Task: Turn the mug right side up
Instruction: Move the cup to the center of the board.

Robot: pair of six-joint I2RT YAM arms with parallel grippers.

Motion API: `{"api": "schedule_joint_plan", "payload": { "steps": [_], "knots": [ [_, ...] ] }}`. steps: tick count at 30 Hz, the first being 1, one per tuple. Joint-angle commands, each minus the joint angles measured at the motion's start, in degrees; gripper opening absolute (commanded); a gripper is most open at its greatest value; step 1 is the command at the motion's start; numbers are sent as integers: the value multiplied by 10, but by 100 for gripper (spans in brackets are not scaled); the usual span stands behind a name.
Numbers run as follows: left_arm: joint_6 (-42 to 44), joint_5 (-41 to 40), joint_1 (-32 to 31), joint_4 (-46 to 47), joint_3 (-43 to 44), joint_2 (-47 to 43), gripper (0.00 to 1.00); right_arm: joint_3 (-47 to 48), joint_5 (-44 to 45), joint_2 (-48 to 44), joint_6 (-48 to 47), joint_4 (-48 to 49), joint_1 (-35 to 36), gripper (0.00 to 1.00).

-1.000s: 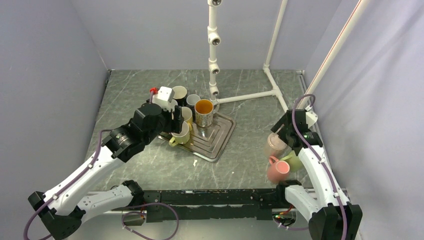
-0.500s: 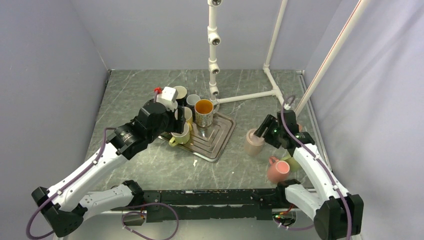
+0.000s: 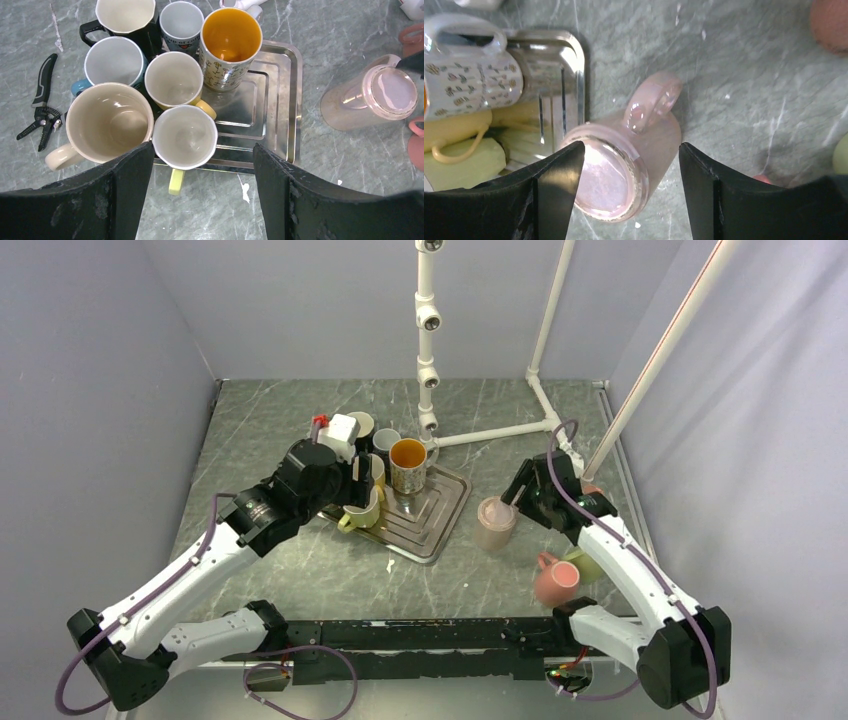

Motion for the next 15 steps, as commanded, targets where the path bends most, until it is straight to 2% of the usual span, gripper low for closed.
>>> {"api": "schedule_joint_plan", "payload": {
  "steps": [1, 4, 8, 10, 15],
  "knots": [
    [-4, 12, 1, 2, 12, 2, 77, 47, 90, -6, -22, 6, -1, 73],
    [-3, 16, 1, 10, 9, 2, 77, 61, 152, 20, -12, 10, -3, 70],
    [-2, 12, 1, 7, 10, 9, 77, 81, 194, 84, -8, 9, -4, 68],
    [-2, 8, 2, 2, 11, 13, 77, 80, 178, 105, -32, 26, -6, 65],
    [-3, 11, 1, 8, 6, 14, 77, 58, 58, 123, -114, 51, -9, 55]
  ]
}}
